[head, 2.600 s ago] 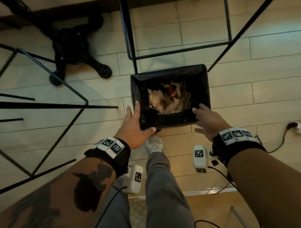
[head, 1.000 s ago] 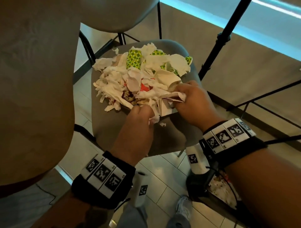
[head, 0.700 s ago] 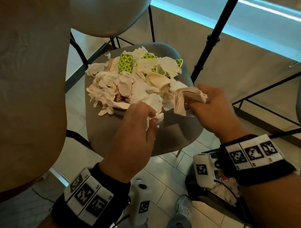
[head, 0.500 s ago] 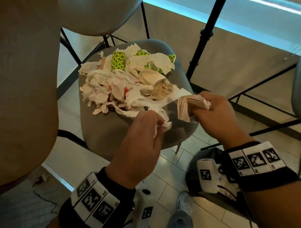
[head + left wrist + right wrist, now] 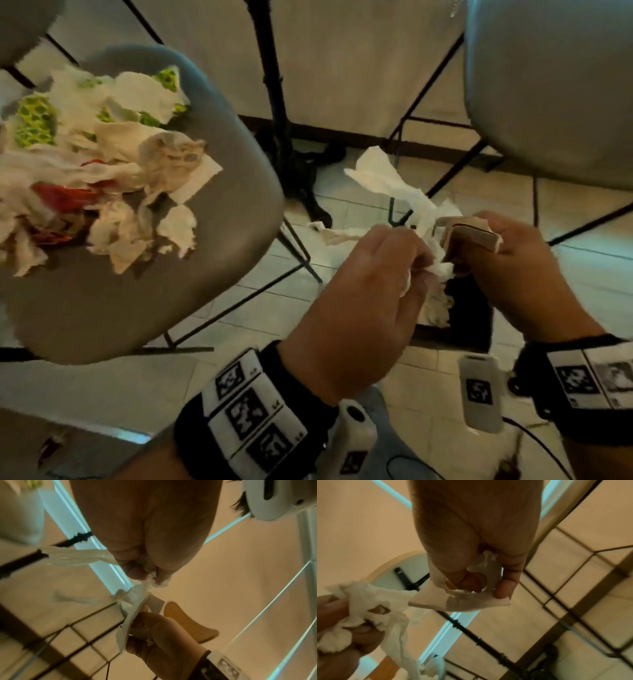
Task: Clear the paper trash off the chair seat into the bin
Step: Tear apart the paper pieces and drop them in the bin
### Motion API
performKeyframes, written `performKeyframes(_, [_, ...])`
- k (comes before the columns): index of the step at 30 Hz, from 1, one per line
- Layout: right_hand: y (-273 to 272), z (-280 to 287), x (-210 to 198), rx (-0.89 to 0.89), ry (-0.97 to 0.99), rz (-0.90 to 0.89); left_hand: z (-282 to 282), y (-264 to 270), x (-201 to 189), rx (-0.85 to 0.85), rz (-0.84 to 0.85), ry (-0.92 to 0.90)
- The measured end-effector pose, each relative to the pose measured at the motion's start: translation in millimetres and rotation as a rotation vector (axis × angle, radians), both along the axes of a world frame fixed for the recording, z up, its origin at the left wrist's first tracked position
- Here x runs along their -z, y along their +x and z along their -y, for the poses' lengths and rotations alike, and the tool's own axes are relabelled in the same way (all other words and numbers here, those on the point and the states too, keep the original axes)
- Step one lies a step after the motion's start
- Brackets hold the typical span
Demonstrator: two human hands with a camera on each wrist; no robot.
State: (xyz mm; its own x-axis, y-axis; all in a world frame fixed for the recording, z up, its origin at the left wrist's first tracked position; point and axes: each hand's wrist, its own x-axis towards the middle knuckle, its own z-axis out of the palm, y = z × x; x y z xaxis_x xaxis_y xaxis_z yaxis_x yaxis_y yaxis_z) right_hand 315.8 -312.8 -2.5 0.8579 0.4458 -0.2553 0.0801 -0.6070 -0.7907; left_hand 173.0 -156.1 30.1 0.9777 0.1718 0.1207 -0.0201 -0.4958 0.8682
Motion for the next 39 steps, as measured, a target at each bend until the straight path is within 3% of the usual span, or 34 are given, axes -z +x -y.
performKeyframes(5, [22, 108, 92, 0.283, -0.083, -0.166, 63, 59, 91, 0.107, -0.189, -0.049])
performKeyframes(9, [37, 169, 186, 0.448, -0.196, -0.366, 99, 97, 187, 0.178, -0.506, -0.036])
performKeyframes(12, [48, 195, 249, 0.454, -0.307, -0.499, 120, 123, 248, 0.217, -0.754, -0.02])
performKeyframes(16, [59, 212, 311, 0.528, -0.42, -0.637, 144, 146, 307, 0.174, -0.857, -0.004])
performKeyframes(19, [67, 214, 340, 0.59, -0.409, -0.722, 157, 149, 333, 0.088, -0.91, -0.149])
performKeyframes(22, [71, 213, 352, 0.735, -0.215, -0.895, 161, 143, 341, 0.052, -0.975, -0.342])
performKeyframes(26, [62, 209, 346, 0.819, -0.051, -1.039, 148, 130, 338, 0.061, -1.065, -0.359])
performKeyframes(32, [32, 203, 322, 0.593, -0.239, -0.98, 106, 93, 312, 0.022, -1.043, -0.295])
performKeyframes(35, [13, 185, 296, 0.462, -0.344, -0.928, 81, 66, 273, 0.013, -0.991, -0.297])
performKeyframes(39, [0, 127, 241, 0.223, -0.383, -0.73, 39, 25, 197, 0.007, -0.895, -0.22])
